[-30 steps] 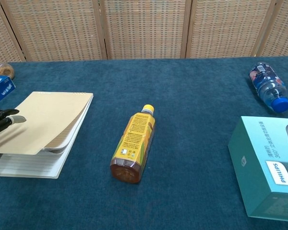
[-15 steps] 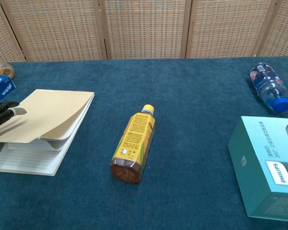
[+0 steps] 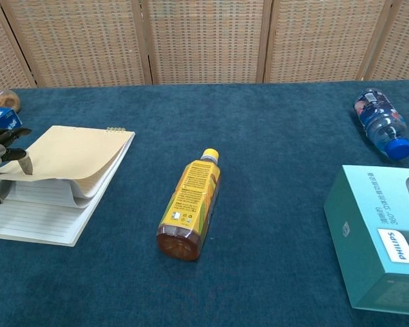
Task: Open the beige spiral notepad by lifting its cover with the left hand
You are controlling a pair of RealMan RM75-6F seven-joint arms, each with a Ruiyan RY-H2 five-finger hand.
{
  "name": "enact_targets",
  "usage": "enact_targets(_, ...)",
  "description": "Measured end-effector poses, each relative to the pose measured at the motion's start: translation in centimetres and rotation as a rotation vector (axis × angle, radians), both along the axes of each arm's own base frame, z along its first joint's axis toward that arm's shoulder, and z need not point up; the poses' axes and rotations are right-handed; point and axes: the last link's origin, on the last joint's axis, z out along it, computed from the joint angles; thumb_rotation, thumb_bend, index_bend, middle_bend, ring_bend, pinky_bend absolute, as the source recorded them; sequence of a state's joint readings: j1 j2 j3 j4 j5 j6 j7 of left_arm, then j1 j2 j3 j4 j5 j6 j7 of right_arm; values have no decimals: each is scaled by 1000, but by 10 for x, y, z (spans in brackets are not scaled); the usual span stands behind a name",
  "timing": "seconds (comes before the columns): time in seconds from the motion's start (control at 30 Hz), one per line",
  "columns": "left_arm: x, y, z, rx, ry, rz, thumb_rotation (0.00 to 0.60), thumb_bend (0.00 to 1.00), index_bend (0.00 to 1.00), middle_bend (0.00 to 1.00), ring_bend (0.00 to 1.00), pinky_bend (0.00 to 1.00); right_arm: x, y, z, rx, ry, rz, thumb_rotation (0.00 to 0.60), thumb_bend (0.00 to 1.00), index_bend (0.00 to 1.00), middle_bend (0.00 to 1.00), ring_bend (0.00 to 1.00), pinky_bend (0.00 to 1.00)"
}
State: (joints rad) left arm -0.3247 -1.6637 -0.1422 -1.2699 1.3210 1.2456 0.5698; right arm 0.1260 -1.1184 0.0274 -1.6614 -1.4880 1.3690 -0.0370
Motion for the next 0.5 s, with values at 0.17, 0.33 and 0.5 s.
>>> enact_targets(0.17, 1, 2, -1, 1, 2, -3, 600, 709, 802, 0, 0, 0, 0, 0, 1, -5, -4, 1, 600, 0, 0, 0, 0, 0)
enact_targets(0.33, 0, 1, 2, 5, 1, -1, 600, 710, 811, 0, 0, 0, 0, 0, 2, -7, -6, 5, 600, 0, 0, 0, 0, 0)
enact_targets(0.5, 1, 0, 7, 2, -11, 0, 600, 712, 815, 0, 0, 0, 0, 0, 2, -8, -8, 4, 600, 0, 0, 0, 0, 0)
